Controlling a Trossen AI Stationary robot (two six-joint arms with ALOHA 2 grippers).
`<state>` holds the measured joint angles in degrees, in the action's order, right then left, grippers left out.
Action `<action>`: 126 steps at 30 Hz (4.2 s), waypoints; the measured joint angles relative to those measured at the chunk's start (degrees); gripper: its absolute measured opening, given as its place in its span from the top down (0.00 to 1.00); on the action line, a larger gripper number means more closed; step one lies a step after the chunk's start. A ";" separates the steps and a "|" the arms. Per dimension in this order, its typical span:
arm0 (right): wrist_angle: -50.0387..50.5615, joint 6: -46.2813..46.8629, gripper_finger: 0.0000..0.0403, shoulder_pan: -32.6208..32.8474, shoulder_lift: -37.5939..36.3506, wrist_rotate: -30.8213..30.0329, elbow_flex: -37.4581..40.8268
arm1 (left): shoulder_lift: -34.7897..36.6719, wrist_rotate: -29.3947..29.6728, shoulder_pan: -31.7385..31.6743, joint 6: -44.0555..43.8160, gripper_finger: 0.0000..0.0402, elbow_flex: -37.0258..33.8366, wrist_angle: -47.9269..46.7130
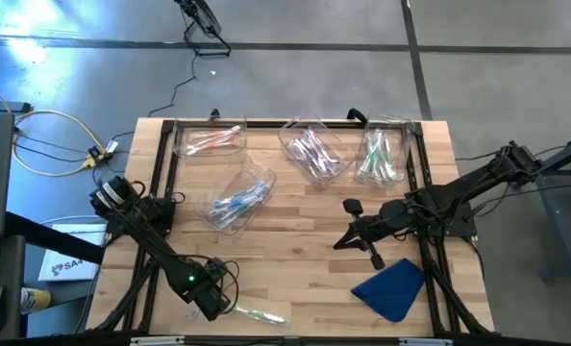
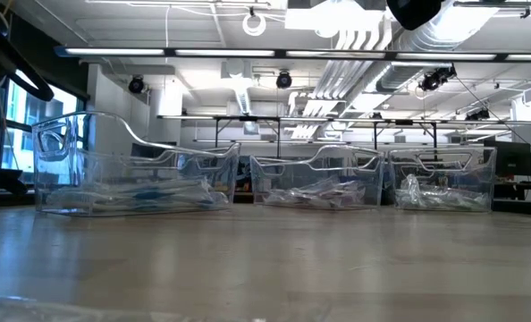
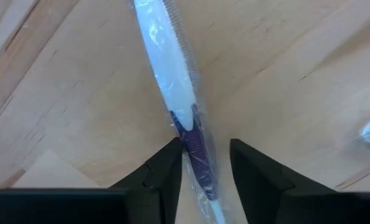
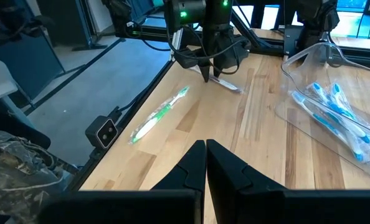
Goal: Pick & Place Toothbrushes
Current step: Put the purple toothbrush into the top center transparent bin
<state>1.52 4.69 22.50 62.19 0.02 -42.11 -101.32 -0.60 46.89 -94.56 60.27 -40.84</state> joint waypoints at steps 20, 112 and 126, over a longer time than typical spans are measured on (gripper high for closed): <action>2.83 0.12 0.99 0.00 -0.55 0.12 -0.01 | -0.05 0.44 -0.02 1.85 0.92 0.49 0.41; -28.00 -10.60 0.59 -7.03 -3.65 -8.56 0.00 | 9.29 9.01 -37.53 101.83 0.94 25.26 40.46; -31.37 -9.21 0.70 -9.33 -0.28 -2.88 -0.02 | 9.29 9.07 -37.53 102.18 0.94 25.26 40.71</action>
<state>-29.85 -4.52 13.18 61.91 -2.85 -42.13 -92.03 8.47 9.37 7.62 85.54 -0.13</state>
